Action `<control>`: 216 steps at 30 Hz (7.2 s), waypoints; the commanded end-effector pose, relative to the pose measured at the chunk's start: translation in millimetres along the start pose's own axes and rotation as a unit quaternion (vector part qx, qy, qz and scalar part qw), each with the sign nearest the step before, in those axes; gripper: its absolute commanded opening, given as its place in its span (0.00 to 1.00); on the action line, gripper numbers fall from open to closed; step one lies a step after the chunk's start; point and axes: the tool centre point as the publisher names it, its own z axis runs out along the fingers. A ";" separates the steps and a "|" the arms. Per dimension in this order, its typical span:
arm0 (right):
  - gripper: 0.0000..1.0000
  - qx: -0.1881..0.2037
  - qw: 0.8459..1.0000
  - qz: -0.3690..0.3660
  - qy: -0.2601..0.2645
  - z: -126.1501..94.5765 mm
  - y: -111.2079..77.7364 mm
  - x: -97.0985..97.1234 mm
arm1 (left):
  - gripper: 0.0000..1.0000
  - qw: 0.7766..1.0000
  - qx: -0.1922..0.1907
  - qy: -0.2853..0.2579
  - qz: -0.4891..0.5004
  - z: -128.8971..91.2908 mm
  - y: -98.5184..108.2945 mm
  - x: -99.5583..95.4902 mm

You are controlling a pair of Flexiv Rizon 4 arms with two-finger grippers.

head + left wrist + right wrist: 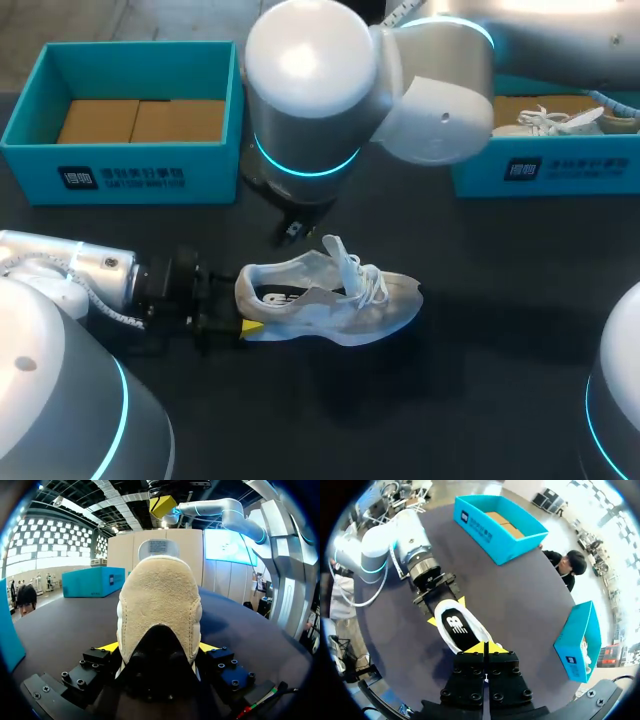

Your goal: Take the shoe out of the shoebox, open the shoe tongue, remove and reinsert the insole, then place the shoe into the shoebox

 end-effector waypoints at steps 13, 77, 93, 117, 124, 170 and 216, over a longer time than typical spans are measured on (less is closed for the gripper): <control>0.00 -0.005 1.000 -0.026 0.007 6.2 -6.9 -0.2 | 0.00 1.000 0.000 -0.002 0.000 1.0 1.9 2.5; 0.37 0.062 0.968 -0.193 0.147 139.3 -39.6 41.4 | 0.00 1.000 0.000 -0.002 0.000 1.0 1.9 2.5; 0.79 0.053 0.968 -0.202 0.138 155.3 -23.4 33.5 | 0.00 1.000 0.000 -0.002 0.000 1.0 1.9 2.5; 0.48 0.062 0.964 -0.188 0.180 166.1 -43.8 56.3 | 0.00 1.000 0.000 -0.002 0.000 1.0 1.9 2.5; 0.20 0.072 0.960 -0.189 0.192 166.2 -48.6 56.5 | 0.00 1.000 0.000 -0.002 0.000 1.0 1.9 2.5; 0.00 0.080 0.961 -0.188 0.189 112.3 -47.0 15.6 | 0.00 1.000 0.000 -0.002 0.000 1.0 1.9 2.5; 0.00 0.010 0.968 -0.211 0.138 94.4 16.7 12.8 | 0.00 1.000 0.000 -0.002 0.000 1.0 1.9 2.5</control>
